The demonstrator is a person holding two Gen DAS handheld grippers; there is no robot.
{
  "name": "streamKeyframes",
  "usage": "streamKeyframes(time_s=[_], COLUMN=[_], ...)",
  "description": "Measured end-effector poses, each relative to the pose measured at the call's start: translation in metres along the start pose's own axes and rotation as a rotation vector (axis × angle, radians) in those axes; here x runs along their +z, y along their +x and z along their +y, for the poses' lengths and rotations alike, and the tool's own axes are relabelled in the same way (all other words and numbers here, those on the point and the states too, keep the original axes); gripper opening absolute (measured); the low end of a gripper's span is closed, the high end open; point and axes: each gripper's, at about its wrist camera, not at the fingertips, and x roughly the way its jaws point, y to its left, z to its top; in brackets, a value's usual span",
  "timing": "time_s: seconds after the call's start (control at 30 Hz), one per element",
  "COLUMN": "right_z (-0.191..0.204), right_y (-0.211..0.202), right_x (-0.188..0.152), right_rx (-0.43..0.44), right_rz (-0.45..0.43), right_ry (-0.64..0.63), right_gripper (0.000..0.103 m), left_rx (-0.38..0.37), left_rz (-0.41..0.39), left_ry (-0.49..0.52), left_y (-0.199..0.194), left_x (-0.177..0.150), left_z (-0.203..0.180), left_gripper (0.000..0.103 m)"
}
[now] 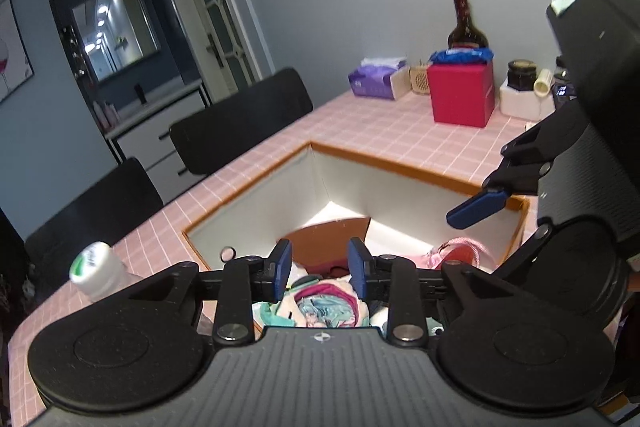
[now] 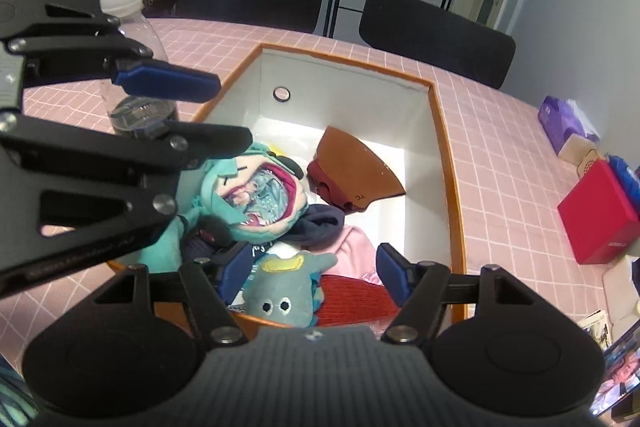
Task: Organize soft objects
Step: 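Open both grippers to drop the teal doll and grey-green toy into the box, then move both tools back over the pink ball and silver pouch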
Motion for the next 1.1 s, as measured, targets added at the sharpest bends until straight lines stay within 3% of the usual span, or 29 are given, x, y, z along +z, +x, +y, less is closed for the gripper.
streamKeyframes(time_s=[0.23, 0.5, 0.77, 1.1], right_z=[0.015, 0.046, 0.089, 0.147], right_y=[-0.028, -0.07, -0.08, -0.048], right_x=[-0.009, -0.03, -0.062, -0.093], right_rx=[-0.04, -0.056, -0.042, 0.027], right_rz=[-0.069, -0.205, -0.343, -0.381], right_ry=[0.037, 0.064, 0.078, 0.122], right_gripper=[0.074, 0.078, 0.08, 0.08], left_rx=[-0.023, -0.074, -0.081, 0.009], left_rz=[-0.064, -0.151, -0.207, -0.149], left_ry=[0.009, -0.039, -0.129, -0.304], left_y=[-0.032, -0.074, -0.097, -0.102], left_x=[0.001, -0.017, -0.066, -0.15], left_z=[0.004, 0.02, 0.046, 0.079], left_gripper=[0.037, 0.037, 0.037, 0.037])
